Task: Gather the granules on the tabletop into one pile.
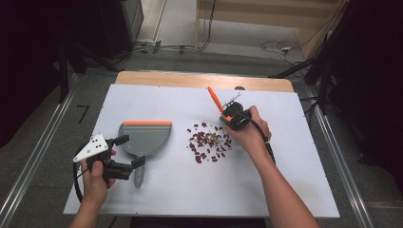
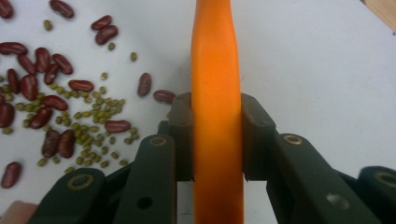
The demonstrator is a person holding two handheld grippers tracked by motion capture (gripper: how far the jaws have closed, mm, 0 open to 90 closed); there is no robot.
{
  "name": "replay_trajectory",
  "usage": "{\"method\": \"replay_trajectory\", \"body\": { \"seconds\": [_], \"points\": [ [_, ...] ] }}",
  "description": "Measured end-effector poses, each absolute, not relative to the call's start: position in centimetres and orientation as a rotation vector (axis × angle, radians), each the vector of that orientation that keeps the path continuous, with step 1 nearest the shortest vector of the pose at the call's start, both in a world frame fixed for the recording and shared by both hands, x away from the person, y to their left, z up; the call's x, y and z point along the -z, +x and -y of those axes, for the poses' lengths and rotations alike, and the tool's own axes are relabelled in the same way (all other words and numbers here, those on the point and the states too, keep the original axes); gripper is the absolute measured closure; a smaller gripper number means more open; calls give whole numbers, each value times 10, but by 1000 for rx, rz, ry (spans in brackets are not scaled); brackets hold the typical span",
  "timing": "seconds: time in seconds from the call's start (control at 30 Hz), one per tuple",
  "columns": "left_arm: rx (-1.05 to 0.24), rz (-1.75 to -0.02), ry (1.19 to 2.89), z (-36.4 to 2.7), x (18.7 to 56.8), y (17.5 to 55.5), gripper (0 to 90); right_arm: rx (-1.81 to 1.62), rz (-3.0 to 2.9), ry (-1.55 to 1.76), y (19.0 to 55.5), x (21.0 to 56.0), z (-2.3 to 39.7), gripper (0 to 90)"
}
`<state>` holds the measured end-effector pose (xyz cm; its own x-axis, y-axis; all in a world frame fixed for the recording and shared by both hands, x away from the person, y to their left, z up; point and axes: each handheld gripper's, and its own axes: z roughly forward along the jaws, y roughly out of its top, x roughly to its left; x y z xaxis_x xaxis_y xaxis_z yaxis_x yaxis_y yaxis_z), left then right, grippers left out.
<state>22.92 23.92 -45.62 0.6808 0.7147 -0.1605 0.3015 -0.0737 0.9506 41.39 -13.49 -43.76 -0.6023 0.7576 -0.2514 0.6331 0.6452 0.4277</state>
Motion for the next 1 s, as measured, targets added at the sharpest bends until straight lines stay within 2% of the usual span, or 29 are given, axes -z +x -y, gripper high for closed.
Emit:
{"method": "replay_trajectory", "body": {
  "seconds": [1.0],
  "points": [
    [-421,-842,1667,-238,457,227,0,-443,-2562,963,383,435,107,691]
  ]
}}
